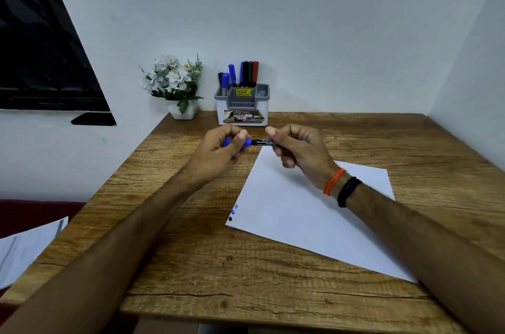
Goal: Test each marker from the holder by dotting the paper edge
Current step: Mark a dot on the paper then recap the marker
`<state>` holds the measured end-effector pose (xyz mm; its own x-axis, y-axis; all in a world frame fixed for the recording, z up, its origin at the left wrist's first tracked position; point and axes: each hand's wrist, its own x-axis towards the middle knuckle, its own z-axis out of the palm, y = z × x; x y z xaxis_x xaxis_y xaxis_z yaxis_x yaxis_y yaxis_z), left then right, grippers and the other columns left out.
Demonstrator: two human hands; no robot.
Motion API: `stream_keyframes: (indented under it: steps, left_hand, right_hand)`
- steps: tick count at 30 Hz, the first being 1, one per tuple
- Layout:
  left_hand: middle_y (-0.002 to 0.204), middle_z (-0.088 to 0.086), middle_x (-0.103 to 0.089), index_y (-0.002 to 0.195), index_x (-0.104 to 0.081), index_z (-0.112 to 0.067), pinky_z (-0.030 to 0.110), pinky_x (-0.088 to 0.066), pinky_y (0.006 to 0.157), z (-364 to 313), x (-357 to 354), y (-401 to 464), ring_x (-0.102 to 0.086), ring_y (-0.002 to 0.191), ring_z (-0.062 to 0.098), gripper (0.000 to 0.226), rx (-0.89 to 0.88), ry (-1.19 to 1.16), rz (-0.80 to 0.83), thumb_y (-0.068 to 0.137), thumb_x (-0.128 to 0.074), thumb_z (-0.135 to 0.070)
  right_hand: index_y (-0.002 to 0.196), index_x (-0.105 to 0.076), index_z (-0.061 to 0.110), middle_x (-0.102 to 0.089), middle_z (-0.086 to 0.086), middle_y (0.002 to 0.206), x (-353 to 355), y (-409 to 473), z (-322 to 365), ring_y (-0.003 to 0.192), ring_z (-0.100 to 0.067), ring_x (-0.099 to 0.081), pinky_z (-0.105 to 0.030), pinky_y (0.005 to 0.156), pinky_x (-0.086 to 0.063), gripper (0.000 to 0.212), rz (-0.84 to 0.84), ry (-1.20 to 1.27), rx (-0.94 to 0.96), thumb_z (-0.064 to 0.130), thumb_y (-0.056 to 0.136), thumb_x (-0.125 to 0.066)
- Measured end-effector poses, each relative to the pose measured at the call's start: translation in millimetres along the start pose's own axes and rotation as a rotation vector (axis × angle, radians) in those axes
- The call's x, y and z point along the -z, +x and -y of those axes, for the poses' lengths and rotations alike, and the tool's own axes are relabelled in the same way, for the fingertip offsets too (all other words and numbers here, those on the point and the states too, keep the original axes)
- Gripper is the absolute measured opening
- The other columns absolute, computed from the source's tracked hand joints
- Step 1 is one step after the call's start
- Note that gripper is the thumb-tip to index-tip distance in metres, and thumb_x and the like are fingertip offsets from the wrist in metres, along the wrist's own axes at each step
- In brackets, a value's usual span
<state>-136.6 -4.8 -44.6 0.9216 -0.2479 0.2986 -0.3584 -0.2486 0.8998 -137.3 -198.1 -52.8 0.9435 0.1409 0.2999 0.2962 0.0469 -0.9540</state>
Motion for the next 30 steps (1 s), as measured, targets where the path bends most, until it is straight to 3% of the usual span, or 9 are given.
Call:
stream_keyframes:
  steps: [4,10,16,19,22,26,30]
  left_hand:
    - [0.071,0.002,-0.055,0.094,-0.055,-0.008,0.017,-0.041,0.052,1.2,-6.1,-0.8,-0.047,0.056,0.004,0.021,0.015,0.004,-0.011,0.1,-0.045,-0.025]
    - [0.068,0.001,-0.053,0.083,-0.051,-0.013,0.022,-0.038,0.052,5.2,-15.1,-3.2,-0.043,0.053,0.005,0.022,0.0,0.015,-0.055,0.1,-0.047,-0.026]
    - [0.071,0.002,-0.055,0.088,-0.052,-0.017,0.027,-0.043,0.056,0.9,-13.2,-4.4,-0.047,0.058,0.008,0.016,-0.089,0.124,-0.021,0.099,-0.046,-0.027]
    - [0.072,0.003,-0.059,0.091,-0.054,-0.012,0.021,-0.046,0.055,-3.2,-7.4,0.4,-0.052,0.058,0.007,0.013,-0.097,0.079,-0.031,0.099,-0.049,-0.021]
    - [0.077,0.004,-0.066,0.094,-0.058,-0.008,0.016,-0.052,0.058,-4.0,2.9,4.9,-0.063,0.061,0.004,0.004,-0.039,-0.066,-0.118,0.092,-0.06,-0.011]
    - [0.087,0.011,-0.072,0.1,-0.06,-0.002,0.019,-0.057,0.061,-1.1,11.3,5.4,-0.072,0.07,0.011,0.023,0.043,-0.282,-0.254,0.08,-0.071,-0.002]
    - [0.083,0.009,-0.074,0.097,-0.066,-0.005,0.023,-0.057,0.064,-5.2,16.1,17.0,-0.072,0.075,0.014,0.028,0.016,-0.201,-0.316,0.074,-0.079,-0.01]
  right_hand:
    - [0.059,-0.046,0.013,-0.045,-0.002,0.052,0.4,1.2,-2.5,0.041,-0.012,-0.029,-0.02,0.042,-0.026,0.037,0.017,0.064,0.013,0.018,0.092,-0.065]
    - [0.064,-0.041,0.008,-0.044,-0.003,0.052,3.0,2.0,-7.4,0.043,-0.011,-0.03,-0.022,0.044,-0.025,0.036,0.086,0.103,0.042,0.013,0.093,-0.061]
    - [0.062,-0.039,0.011,-0.043,-0.001,0.051,4.9,3.5,-8.3,0.043,-0.011,-0.027,-0.023,0.045,-0.024,0.036,0.122,0.199,0.0,0.018,0.089,-0.064]
    - [0.061,-0.045,0.012,-0.048,-0.002,0.053,3.1,5.6,-6.1,0.041,-0.01,-0.031,-0.023,0.045,-0.027,0.034,0.082,0.197,-0.028,0.017,0.089,-0.065]
    - [0.069,-0.064,0.017,-0.062,-0.004,0.064,0.1,6.8,-4.9,0.047,-0.012,-0.044,-0.021,0.048,-0.037,0.018,0.038,0.094,-0.034,0.026,0.082,-0.073]
    - [0.09,-0.073,0.01,-0.075,-0.006,0.082,-1.2,7.3,-6.6,0.06,-0.01,-0.062,-0.02,0.054,-0.044,0.02,0.009,-0.129,-0.051,0.028,0.081,-0.076]
    - [0.092,-0.076,0.008,-0.075,-0.001,0.074,-8.6,13.4,-3.5,0.071,-0.011,-0.071,-0.018,0.064,-0.05,0.019,0.068,-0.296,-0.006,0.024,0.082,-0.076]
